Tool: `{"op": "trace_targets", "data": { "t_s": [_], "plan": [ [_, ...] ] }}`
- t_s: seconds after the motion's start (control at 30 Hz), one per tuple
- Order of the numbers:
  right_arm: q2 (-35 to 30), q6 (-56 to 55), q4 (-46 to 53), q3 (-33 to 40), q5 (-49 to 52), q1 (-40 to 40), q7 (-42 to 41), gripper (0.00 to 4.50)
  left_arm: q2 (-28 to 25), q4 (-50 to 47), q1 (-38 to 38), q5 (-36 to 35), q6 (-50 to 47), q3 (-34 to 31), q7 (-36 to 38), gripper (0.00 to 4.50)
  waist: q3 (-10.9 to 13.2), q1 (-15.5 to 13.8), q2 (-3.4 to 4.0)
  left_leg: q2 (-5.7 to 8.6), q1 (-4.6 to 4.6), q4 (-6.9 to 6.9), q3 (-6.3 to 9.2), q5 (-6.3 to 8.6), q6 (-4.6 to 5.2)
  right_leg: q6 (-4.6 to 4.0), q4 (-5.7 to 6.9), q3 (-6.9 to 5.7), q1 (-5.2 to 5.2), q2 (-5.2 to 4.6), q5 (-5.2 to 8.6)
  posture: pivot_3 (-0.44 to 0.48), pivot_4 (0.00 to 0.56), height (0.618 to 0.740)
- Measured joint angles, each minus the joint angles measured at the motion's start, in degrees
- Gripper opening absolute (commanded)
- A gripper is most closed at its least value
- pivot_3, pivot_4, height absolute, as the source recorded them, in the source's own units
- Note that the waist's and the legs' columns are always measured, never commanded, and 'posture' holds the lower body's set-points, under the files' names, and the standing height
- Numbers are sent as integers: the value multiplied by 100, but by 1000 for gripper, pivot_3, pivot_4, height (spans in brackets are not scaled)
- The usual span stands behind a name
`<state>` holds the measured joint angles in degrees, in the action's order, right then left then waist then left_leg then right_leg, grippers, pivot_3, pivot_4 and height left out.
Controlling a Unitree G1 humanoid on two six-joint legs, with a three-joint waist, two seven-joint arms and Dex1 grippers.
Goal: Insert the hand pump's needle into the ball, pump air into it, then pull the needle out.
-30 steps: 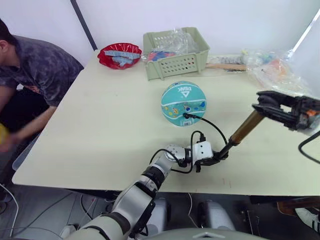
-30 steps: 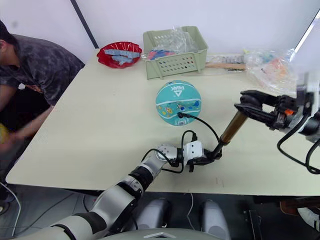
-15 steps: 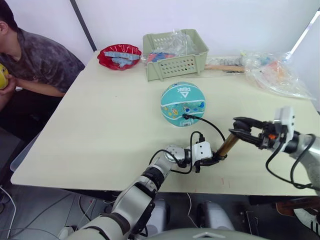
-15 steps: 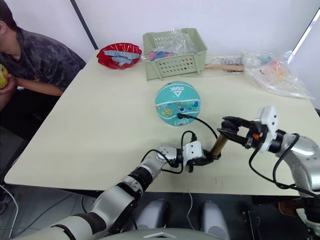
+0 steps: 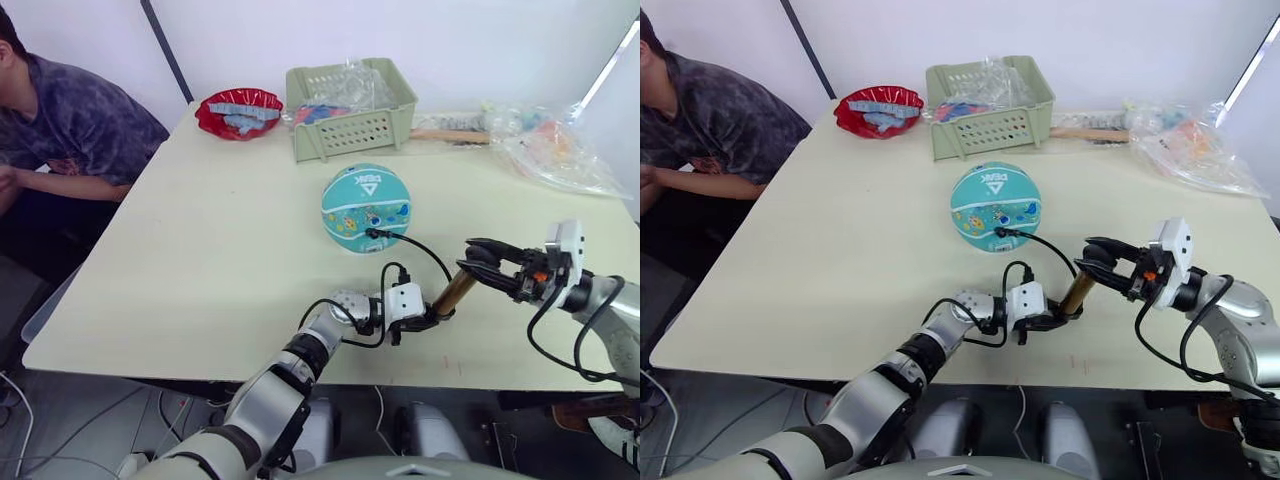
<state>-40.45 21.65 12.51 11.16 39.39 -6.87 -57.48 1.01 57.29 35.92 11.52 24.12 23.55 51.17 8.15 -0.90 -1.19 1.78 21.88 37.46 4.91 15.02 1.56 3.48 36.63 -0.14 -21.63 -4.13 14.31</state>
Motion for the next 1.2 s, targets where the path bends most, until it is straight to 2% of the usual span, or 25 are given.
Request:
{"op": "trace_targets", "data": {
  "t_s": [0.33,0.57,0.87,1.03,1.2],
  "plan": [
    [-788,1457,279,976,1429,-821,317,1628,2,-4,7,-7,14,0,39,1005,37,-4,21,1,7,0,-2,0,0,1,-2,0,-3,-4,0,0,150,740],
    [-1277,2191,267,1321,2093,-1405,614,1628,2,-5,9,-7,25,1,38,1005,42,-4,28,1,10,0,-2,0,0,0,-2,-1,-5,-5,-1,0,150,740],
    [-1411,2384,309,1328,2147,-1467,546,1628,3,-5,21,-5,46,5,38,1005,48,-6,32,1,20,0,-1,0,1,1,-2,-2,-15,-6,-1,0,150,740],
    [-1249,1956,623,1322,1826,-1204,388,1628,-1,-3,41,-3,46,8,23,1005,44,-4,27,1,10,0,-1,0,0,1,-2,-3,-6,-3,-1,0,150,740],
    [-1045,1339,736,958,1213,-815,221,1628,-10,17,39,4,44,8,-19,1005,35,6,18,-2,-3,0,-2,0,0,3,-1,-2,4,1,1,0,150,740]
  ]
}}
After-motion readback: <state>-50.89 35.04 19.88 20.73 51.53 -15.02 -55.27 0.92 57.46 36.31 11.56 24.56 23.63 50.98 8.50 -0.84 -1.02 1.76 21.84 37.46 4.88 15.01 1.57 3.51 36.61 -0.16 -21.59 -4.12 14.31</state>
